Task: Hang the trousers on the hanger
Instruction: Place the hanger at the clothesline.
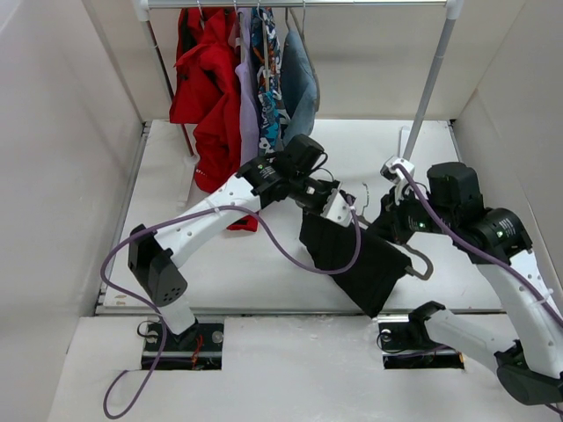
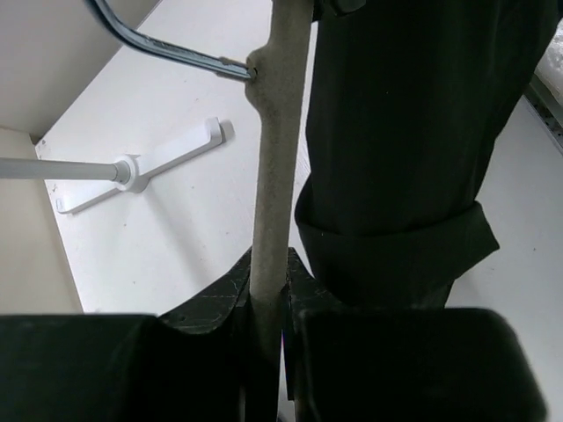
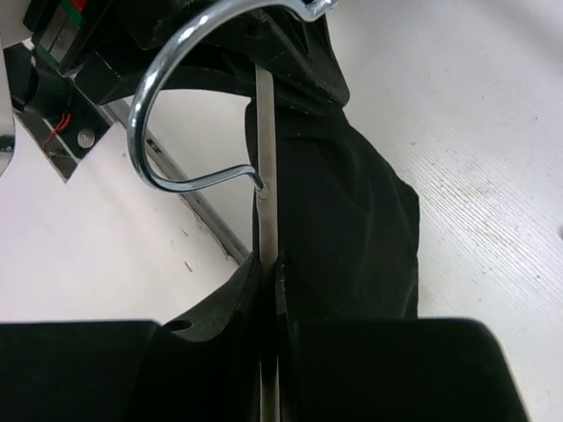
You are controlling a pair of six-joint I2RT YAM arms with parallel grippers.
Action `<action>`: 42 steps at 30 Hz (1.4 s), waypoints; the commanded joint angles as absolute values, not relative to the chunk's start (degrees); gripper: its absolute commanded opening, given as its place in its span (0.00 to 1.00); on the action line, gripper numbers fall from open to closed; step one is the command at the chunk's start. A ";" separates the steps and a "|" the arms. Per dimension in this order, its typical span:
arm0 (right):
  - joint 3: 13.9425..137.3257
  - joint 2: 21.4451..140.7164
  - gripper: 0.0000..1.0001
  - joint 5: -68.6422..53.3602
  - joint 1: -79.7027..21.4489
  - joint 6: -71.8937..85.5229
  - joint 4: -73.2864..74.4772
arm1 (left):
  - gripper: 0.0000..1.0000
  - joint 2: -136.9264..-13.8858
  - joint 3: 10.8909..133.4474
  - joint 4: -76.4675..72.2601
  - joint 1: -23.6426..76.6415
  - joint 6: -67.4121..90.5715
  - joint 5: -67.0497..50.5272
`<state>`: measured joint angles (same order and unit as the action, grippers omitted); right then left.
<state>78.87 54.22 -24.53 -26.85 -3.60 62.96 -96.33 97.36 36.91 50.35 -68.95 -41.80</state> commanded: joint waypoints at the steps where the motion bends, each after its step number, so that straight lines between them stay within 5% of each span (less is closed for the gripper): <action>1: 77.78 51.95 0.01 -27.25 -28.13 -0.79 54.15 | 0.00 -91.59 96.94 29.97 50.45 -66.97 -45.26; 2: 77.00 50.99 0.16 -26.55 -28.13 -0.27 52.92 | 0.00 -91.58 96.94 29.97 50.45 -66.97 -45.26; 6: 76.99 48.61 0.48 -24.70 -28.13 2.28 48.01 | 0.00 -91.58 97.47 31.29 50.45 -67.68 -45.97; 12: 74.89 46.23 0.54 -18.30 -28.13 9.92 36.66 | 0.00 -94.04 100.54 34.01 50.45 -67.68 -47.02; 23: 76.55 48.52 0.49 -15.74 -30.49 9.76 33.05 | 0.00 -95.19 101.78 35.33 50.45 -65.92 -46.93; 25: 76.55 48.52 0.40 -13.90 -30.50 9.76 33.05 | 0.00 -95.19 101.78 35.95 50.45 -66.71 -46.93; 27: 76.55 48.52 0.20 -12.66 -30.50 9.76 32.35 | 0.00 -95.19 101.07 35.95 50.45 -68.20 -47.64; 31: 76.55 48.52 0.03 -12.13 -30.50 6.69 32.87 | 0.00 -93.96 99.84 35.95 50.45 -69.34 -47.64; 38: 78.39 50.18 0.00 -21.09 -30.50 -0.87 34.62 | 0.00 -93.96 99.84 37.53 50.45 -71.19 -49.57; 40: 81.36 51.58 0.18 -21.09 -30.50 -0.88 37.60 | 0.00 -93.96 99.84 37.53 50.45 -70.67 -49.57; 41: 82.43 52.29 0.45 -21.09 -30.50 -1.66 41.62 | 0.00 -93.96 99.84 37.53 50.45 -70.66 -49.57; 42: 83.31 52.99 0.54 -21.09 -30.50 -2.45 43.66 | 0.00 -93.96 99.84 37.53 50.45 -69.79 -49.57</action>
